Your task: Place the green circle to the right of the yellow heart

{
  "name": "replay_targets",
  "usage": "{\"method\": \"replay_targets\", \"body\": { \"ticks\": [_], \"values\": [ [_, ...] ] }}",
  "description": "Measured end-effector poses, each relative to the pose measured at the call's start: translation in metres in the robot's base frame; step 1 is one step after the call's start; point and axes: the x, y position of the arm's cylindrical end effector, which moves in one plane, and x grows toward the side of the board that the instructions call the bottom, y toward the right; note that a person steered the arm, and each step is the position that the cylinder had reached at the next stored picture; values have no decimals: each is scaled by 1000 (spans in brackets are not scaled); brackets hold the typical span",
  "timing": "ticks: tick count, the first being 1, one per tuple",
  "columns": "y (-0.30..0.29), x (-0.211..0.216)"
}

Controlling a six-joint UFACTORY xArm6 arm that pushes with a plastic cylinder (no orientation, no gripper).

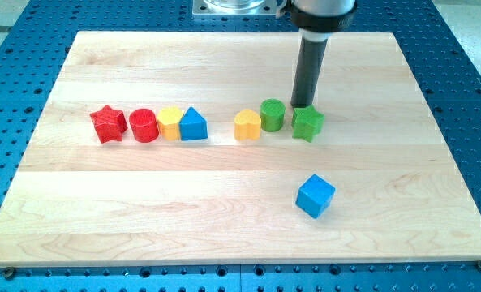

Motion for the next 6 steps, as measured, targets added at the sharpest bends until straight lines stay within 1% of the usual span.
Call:
{"method": "replay_targets", "body": {
  "ticks": [1,2,3,5,6],
  "values": [
    [-34,-18],
    [-75,-10],
    [-72,16],
    [-68,31],
    [-64,30]
  ]
}}
